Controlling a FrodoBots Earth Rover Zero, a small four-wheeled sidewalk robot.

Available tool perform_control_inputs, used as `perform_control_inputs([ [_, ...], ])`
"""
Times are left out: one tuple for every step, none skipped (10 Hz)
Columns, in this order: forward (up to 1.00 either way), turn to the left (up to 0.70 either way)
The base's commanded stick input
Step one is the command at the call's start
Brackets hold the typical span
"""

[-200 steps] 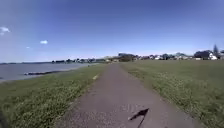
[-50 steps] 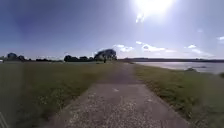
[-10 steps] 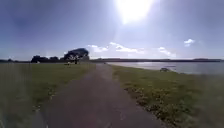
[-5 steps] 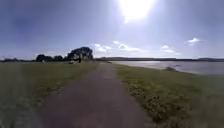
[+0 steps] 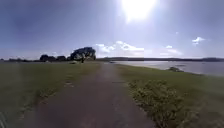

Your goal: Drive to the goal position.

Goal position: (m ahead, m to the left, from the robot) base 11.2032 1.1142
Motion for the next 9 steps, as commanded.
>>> perform_control_inputs([
  [0.70,0.05],
  [0.70,0.05],
  [0.70,0.05],
  [0.70,0.39],
  [0.70,0.16],
  [0.70,0.05],
  [0.70,0.05],
  [0.70,0.05],
  [0.70,0.05],
])
